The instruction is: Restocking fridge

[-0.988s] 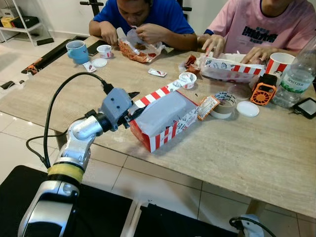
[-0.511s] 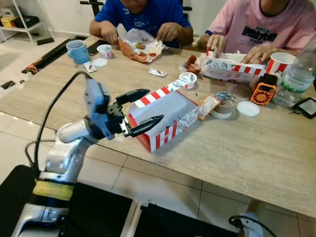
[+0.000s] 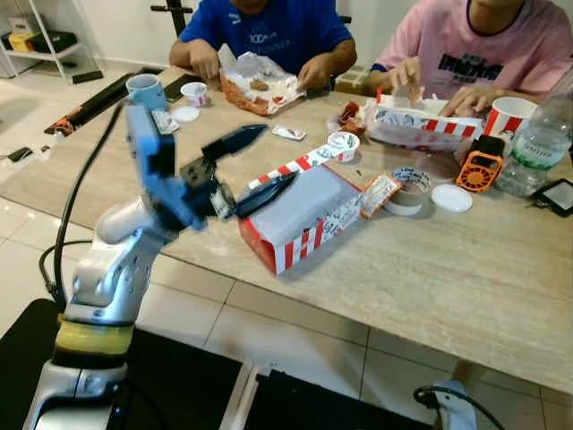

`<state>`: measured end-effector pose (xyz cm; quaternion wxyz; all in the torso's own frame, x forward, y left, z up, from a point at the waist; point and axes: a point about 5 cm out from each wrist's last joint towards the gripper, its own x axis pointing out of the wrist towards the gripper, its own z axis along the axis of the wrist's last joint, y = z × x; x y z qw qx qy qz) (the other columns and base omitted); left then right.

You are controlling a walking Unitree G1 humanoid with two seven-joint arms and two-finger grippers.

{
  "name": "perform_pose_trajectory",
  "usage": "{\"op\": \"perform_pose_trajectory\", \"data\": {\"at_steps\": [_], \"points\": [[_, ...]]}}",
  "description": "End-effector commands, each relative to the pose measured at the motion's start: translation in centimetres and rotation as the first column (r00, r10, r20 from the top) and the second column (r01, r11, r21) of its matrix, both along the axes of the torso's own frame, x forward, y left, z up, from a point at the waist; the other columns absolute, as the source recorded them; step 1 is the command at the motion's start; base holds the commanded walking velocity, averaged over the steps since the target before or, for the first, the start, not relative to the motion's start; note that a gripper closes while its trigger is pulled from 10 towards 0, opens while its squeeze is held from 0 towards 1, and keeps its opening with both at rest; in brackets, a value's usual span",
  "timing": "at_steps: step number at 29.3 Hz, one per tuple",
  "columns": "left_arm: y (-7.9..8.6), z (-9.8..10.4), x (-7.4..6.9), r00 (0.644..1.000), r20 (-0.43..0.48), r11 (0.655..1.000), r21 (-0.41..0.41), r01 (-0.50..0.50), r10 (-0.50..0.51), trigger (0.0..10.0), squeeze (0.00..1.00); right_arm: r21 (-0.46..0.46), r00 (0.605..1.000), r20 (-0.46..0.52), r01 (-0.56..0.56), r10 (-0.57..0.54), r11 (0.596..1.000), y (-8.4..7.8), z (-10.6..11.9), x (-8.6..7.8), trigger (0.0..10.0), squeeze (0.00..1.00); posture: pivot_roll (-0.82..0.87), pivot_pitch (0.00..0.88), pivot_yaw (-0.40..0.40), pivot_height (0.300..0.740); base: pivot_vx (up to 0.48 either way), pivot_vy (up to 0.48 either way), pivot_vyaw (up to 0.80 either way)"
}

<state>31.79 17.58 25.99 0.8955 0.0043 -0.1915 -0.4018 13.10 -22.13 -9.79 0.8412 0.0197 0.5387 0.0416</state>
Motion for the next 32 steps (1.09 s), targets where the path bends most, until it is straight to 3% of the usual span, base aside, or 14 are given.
{"op": "perform_pose_trajectory", "data": {"at_steps": [1,2,3,4,6,8,10,18,21,24,26,32], "points": [[0.4,-0.7,0.6,0.996,-0.057,0.998,-0.010,-0.063,0.063,10.0,0.00,-0.003,1.000,-0.006,0.000,0.000,1.000,0.0,-0.1,-0.3,10.0,0.00,-0.03,0.067,0.018,0.740,0.000,0.000,0.00],[0.5,-1.1,1.0,0.990,-0.118,0.996,-0.031,-0.086,0.082,10.0,0.00,-0.003,1.000,-0.008,0.001,-0.001,1.000,0.0,-0.1,-0.3,10.0,0.00,-0.03,0.067,0.018,0.740,0.000,0.000,0.00],[0.5,-1.1,1.0,0.990,-0.118,0.996,-0.031,-0.086,0.082,10.0,0.00,-0.003,1.000,-0.008,0.001,-0.001,1.000,0.0,-0.1,-0.3,10.0,0.00,-0.03,0.067,0.018,0.740,0.000,0.000,0.00],[0.5,-1.7,1.4,0.977,-0.205,0.994,-0.080,-0.072,0.054,10.0,0.00,-0.002,1.000,-0.009,0.002,-0.002,1.000,0.1,-0.1,-0.3,10.0,0.00,-0.04,0.072,0.019,0.740,0.000,0.000,0.00],[0.5,-1.7,1.4,0.977,-0.205,0.994,-0.080,-0.072,0.054,10.0,0.00,-0.002,1.000,-0.009,0.002,-0.002,1.000,0.1,-0.1,-0.3,10.0,0.00,-0.04,0.072,0.019,0.740,0.000,0.000,0.00],[0.4,-2.5,1.8,0.953,-0.303,0.988,-0.147,-0.053,0.006,10.0,0.00,0.000,1.000,-0.008,0.005,-0.005,1.000,0.1,-0.1,-0.3,10.0,0.00,-0.04,0.076,0.024,0.740,0.000,0.000,0.00],[0.4,-2.7,1.9,0.947,-0.320,0.987,-0.155,-0.038,-0.014,10.0,0.00,0.001,1.000,-0.007,0.007,-0.007,1.000,0.1,-0.1,-0.3,10.0,0.00,-0.04,0.076,0.024,0.740,0.000,0.000,0.00],[-0.5,-3.8,1.9,0.941,-0.337,0.999,-0.043,0.020,-0.033,10.0,0.00,-0.001,1.000,-0.012,0.015,-0.015,1.000,0.2,-0.3,-0.6,10.0,0.00,-0.04,0.080,0.031,0.740,0.000,0.000,0.00],[-0.7,-4.5,2.0,0.944,-0.328,0.999,0.039,-0.014,0.026,10.0,0.00,0.000,1.000,-0.014,0.018,-0.018,1.000,0.2,-0.3,-0.8,10.0,0.00,-0.04,0.080,0.032,0.740,0.000,0.000,0.00],[-0.7,-4.6,2.0,0.943,-0.329,0.998,0.060,-0.020,0.039,10.0,0.00,-0.001,1.000,-0.015,0.019,-0.019,1.000,0.2,-0.3,-0.8,10.0,0.00,-0.04,0.080,0.032,0.740,0.000,0.000,0.00],[-0.5,-5.4,2.3,0.936,-0.340,0.990,0.134,-0.043,0.087,10.0,0.00,-0.003,1.000,-0.012,0.021,-0.021,1.000,0.2,-0.3,-0.7,10.0,0.00,-0.04,0.080,0.032,0.740,0.000,0.000,0.00],[-0.5,-5.9,2.3,0.935,-0.340,0.985,0.164,-0.052,0.106,10.0,0.00,-0.004,1.000,-0.006,0.022,-0.022,1.000,0.2,-0.2,-0.4,10.0,0.00,-0.04,0.079,0.032,0.740,0.000,0.000,0.00]]}}
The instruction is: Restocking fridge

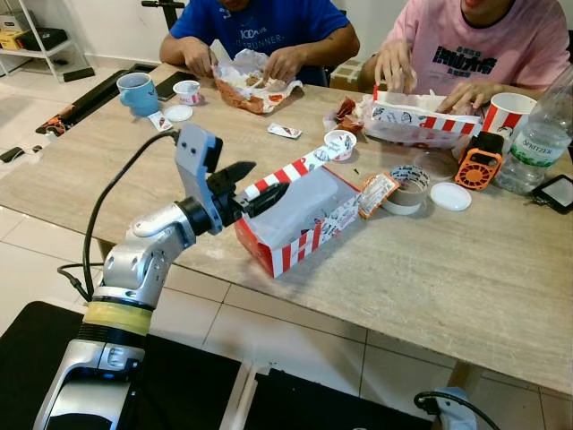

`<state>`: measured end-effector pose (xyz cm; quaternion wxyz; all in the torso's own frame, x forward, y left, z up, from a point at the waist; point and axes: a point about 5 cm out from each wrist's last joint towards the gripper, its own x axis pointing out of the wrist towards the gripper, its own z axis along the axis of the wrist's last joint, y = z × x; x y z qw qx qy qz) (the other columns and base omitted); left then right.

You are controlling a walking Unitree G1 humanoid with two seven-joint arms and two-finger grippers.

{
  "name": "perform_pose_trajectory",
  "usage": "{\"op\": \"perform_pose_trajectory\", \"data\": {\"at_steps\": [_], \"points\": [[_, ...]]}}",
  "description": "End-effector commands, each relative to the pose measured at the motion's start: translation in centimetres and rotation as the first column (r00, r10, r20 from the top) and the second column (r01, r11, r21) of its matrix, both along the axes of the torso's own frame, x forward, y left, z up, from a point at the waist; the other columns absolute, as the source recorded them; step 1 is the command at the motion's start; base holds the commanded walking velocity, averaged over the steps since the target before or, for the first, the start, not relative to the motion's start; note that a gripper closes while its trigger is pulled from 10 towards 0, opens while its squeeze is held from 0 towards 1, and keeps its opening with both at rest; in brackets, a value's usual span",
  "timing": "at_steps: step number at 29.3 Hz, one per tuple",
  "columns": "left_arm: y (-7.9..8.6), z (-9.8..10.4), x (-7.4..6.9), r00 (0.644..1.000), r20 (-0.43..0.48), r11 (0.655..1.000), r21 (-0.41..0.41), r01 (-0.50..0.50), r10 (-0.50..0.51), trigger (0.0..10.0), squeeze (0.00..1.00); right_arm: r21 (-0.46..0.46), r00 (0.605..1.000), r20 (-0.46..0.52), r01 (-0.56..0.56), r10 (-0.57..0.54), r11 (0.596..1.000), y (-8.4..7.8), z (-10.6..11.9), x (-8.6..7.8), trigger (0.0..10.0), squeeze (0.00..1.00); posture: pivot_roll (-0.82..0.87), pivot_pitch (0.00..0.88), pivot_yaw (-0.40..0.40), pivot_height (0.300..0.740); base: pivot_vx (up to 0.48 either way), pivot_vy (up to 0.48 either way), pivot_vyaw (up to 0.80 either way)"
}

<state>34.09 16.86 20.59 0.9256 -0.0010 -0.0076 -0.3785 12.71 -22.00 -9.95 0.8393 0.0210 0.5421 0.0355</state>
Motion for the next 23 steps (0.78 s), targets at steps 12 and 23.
{"op": "perform_pose_trajectory", "data": {"at_steps": [12,23], "points": [[0.3,0.4,0.2,0.999,0.029,1.000,-0.002,-0.015,0.016,10.0,0.00,0.001,1.000,0.003,0.014,-0.014,1.000,0.1,0.0,0.0,10.0,0.00,-0.04,0.076,0.035,0.740,0.000,0.000,0.00],[-0.7,3.1,-3.2,0.949,0.133,0.947,-0.111,0.302,-0.287,10.0,0.00,0.000,1.000,0.006,0.016,-0.016,1.000,0.1,0.0,0.1,10.0,0.00,-0.04,0.072,0.035,0.740,0.000,0.000,0.00]]}}
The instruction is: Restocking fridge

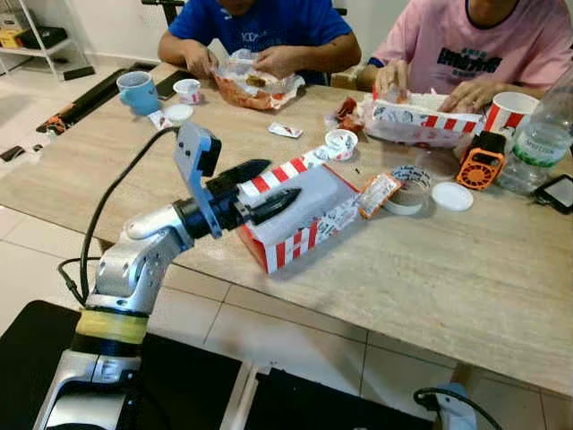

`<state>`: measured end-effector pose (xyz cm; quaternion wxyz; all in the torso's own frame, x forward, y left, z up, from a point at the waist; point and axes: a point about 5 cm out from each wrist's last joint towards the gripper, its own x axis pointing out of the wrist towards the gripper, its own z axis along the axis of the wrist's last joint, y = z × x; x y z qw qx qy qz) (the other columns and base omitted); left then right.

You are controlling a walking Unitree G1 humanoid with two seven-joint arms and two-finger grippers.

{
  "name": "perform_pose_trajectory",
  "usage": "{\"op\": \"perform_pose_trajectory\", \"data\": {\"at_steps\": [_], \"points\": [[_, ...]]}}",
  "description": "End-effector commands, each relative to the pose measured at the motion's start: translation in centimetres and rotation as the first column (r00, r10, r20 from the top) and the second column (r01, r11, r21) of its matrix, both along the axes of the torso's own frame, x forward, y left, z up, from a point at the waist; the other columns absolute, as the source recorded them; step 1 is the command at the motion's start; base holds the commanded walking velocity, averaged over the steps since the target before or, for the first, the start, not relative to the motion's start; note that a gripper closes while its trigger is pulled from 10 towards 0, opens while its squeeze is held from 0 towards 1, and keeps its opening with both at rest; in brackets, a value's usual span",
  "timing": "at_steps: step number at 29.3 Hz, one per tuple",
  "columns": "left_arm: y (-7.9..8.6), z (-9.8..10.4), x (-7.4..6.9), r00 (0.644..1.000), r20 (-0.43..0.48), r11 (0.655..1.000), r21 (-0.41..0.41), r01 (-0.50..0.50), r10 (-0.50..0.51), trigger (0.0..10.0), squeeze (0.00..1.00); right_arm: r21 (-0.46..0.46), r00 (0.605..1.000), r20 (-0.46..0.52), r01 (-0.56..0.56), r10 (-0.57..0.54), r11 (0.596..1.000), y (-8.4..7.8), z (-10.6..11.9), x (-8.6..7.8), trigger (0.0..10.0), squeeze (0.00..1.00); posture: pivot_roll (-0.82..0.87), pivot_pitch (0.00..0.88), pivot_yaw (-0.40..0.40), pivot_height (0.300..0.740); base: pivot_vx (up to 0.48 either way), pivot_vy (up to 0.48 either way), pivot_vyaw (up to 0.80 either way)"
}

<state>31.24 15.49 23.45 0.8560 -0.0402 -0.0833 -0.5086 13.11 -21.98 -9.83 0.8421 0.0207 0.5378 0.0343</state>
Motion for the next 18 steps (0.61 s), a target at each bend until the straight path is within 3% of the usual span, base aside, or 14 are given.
{"op": "perform_pose_trajectory", "data": {"at_steps": [1,5,7,8,12,16,17,18], "points": [[0.6,0.2,-0.3,1.000,0.004,1.000,-0.002,0.005,-0.005,10.0,0.00,0.002,1.000,-0.004,0.014,-0.014,1.000,0.1,-0.1,-0.3,10.0,0.00,-0.04,0.072,0.035,0.740,0.000,0.000,0.00],[1.1,0.8,0.6,0.997,0.003,0.995,-0.052,-0.082,0.082,10.0,0.00,0.005,1.000,-0.003,0.013,-0.013,1.000,0.2,-0.1,-0.3,10.0,0.00,-0.04,0.073,0.036,0.740,0.000,0.000,0.00],[1.1,0.8,0.7,0.996,0.002,0.994,-0.054,-0.093,0.093,10.0,0.00,0.005,1.000,-0.003,0.013,-0.013,1.000,0.2,-0.1,-0.3,10.0,0.00,-0.04,0.073,0.036,0.740,0.000,0.000,0.00],[1.4,0.2,1.5,0.985,-0.014,0.985,-0.026,-0.172,0.171,10.0,0.00,0.006,1.000,-0.004,0.012,-0.012,1.000,0.2,-0.1,-0.3,10.0,0.00,-0.04,0.076,0.035,0.740,0.000,0.000,0.00],[2.1,-0.5,2.3,0.962,-0.056,0.963,-0.023,-0.268,0.266,10.0,0.00,0.005,1.000,-0.004,0.013,-0.013,1.000,0.2,-0.1,-0.3,10.0,0.00,-0.04,0.078,0.036,0.740,0.000,0.000,0.00],[2.3,-0.6,2.5,0.956,-0.081,0.957,-0.043,-0.287,0.283,9.9,0.00,0.004,1.000,-0.006,0.014,-0.014,1.000,0.1,-0.2,-0.4,10.0,0.00,-0.04,0.079,0.036,0.740,0.000,0.000,0.00],[2.2,-0.7,2.5,0.956,-0.083,0.958,-0.046,-0.284,0.280,0.0,0.00,0.003,1.000,-0.007,0.014,-0.014,1.000,0.1,-0.2,-0.4,10.0,0.00,-0.04,0.079,0.036,0.740,0.000,0.000,0.00],[2.0,-0.7,2.5,0.959,-0.087,0.960,-0.054,-0.273,0.268,0.0,0.00,0.003,1.000,-0.007,0.014,-0.014,1.000,0.1,-0.2,-0.5,10.0,0.00,-0.04,0.080,0.037,0.740,0.000,0.000,0.00]]}}
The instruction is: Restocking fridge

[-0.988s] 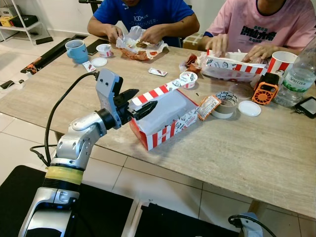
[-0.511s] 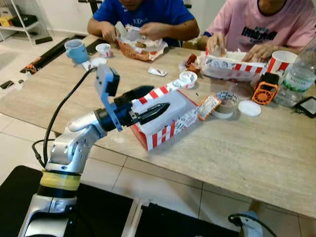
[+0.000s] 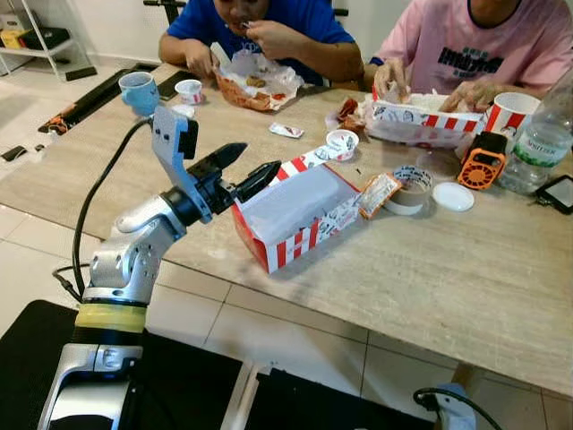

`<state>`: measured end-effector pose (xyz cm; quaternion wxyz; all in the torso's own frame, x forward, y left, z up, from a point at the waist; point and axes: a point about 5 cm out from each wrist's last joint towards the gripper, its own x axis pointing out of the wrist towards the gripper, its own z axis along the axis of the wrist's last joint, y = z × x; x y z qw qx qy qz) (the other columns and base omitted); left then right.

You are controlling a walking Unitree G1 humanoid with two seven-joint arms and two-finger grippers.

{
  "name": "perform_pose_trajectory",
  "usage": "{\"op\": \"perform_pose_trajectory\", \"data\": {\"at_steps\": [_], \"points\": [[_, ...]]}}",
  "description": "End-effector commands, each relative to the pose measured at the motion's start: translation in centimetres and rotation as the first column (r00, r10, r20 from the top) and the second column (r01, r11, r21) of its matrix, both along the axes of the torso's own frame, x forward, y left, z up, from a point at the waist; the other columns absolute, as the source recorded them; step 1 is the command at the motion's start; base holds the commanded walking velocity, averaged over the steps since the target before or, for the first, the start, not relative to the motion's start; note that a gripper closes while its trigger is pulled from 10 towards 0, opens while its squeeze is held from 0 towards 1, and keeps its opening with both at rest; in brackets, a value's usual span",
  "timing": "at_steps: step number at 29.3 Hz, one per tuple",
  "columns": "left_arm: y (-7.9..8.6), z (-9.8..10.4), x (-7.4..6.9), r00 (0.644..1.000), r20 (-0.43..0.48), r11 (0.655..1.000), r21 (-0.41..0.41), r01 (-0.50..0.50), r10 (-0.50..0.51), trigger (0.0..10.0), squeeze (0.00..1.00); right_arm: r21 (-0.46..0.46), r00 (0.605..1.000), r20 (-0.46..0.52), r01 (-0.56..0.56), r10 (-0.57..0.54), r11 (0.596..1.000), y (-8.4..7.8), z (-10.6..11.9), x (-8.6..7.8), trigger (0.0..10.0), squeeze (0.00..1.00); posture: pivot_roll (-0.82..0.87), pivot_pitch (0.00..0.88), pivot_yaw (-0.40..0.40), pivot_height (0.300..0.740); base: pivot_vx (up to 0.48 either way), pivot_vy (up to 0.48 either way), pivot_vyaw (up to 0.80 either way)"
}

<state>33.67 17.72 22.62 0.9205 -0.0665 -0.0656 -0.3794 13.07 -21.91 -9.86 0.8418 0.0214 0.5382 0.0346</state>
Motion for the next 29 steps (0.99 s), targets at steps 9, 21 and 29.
{"op": "perform_pose_trajectory", "data": {"at_steps": [9,21,29], "points": [[-0.7,0.6,0.3,0.999,0.005,0.997,-0.059,0.046,-0.046,10.0,0.00,0.004,1.000,-0.007,0.017,-0.017,1.000,0.1,-0.2,-0.5,10.0,0.00,-0.05,0.082,0.038,0.740,0.000,0.000,0.00],[-0.7,-0.3,0.6,0.999,-0.032,0.999,0.034,0.035,-0.034,10.0,0.00,0.002,1.000,-0.009,0.021,-0.021,1.000,0.1,-0.2,-0.6,10.0,0.00,-0.05,0.081,0.043,0.740,0.000,0.000,0.00],[-0.5,-0.5,0.8,1.000,-0.028,0.999,0.037,-0.001,0.002,10.0,0.00,-0.002,1.000,-0.009,0.022,-0.022,1.000,0.1,-0.2,-0.6,10.0,0.00,-0.05,0.081,0.043,0.740,0.000,0.000,0.00]]}}
